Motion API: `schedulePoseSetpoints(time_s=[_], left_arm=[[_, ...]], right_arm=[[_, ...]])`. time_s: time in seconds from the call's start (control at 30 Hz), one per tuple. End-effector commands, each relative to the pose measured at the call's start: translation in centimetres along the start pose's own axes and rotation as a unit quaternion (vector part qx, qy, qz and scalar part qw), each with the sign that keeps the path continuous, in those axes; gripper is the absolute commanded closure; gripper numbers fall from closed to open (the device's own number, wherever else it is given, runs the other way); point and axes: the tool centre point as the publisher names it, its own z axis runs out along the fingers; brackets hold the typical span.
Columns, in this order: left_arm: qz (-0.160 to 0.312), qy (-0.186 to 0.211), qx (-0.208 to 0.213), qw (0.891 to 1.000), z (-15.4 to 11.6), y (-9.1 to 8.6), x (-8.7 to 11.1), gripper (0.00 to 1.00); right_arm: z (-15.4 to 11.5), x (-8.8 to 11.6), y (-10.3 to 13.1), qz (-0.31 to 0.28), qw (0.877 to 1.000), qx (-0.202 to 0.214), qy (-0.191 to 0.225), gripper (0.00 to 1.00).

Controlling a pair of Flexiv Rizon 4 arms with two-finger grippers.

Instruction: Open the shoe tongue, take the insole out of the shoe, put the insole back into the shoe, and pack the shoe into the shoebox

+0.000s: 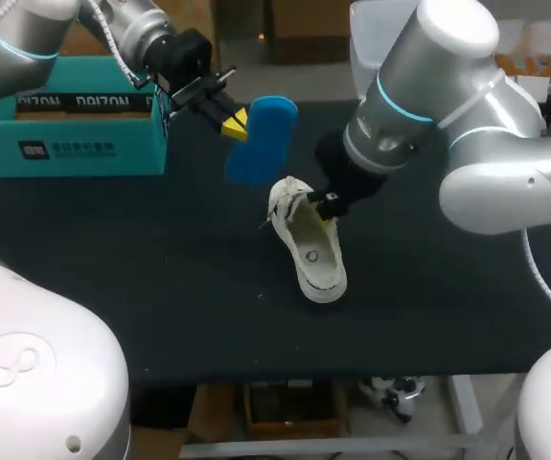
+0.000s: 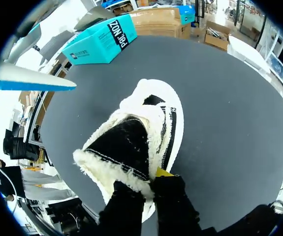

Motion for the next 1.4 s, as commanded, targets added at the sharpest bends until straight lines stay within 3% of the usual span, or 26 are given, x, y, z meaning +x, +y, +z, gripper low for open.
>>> schedulePoseSetpoints(time_s=[0.03, 0.67, 0.7, 0.73, 0.77, 1.03, 1.1, 1.4], left_arm=[[0.004, 0.094, 0.042, 0.995, -0.2, 0.7, -0.7, 1.0], [0.013, 0.091, 0.068, 0.993, -1.2, 1.1, 0.1, 1.0], [0.012, 0.091, 0.069, 0.993, -1.2, 1.2, 0.1, 1.0], [0.012, 0.091, 0.069, 0.993, -1.2, 1.2, 0.1, 1.0], [0.011, 0.09, 0.069, 0.993, -1.1, 1.2, 0.1, 1.0], [0.014, 0.087, 0.064, 0.994, -1.1, 0.9, 0.6, 1.0], [0.019, 0.086, 0.064, 0.994, -1.1, 0.6, 1.1, 1.0], [0.025, 0.084, 0.081, 0.993, -0.7, -0.4, 2.3, 1.0]], right_arm=[[0.6, 0.3, -0.5, 0.019, 0.992, -0.128, -0.005, 1.0], [0.9, -1.0, -0.4, 0.09, 0.987, -0.136, 0.012, 1.0], [0.9, -1.0, -0.4, 0.093, 0.986, -0.136, 0.013, 0.6], [0.9, -1.0, -0.4, 0.097, 0.986, -0.134, 0.013, 0.11], [0.9, -1.0, -0.4, 0.098, 0.986, -0.133, 0.012, 0.0], [-0.7, -0.5, -0.5, 0.105, 0.989, -0.106, 0.009, 0.0], [-2.7, -0.5, -0.9, 0.108, 0.99, -0.088, 0.021, 0.0], [-6.0, -0.6, -1.7, 0.108, 0.992, -0.052, 0.049, 0.0]])
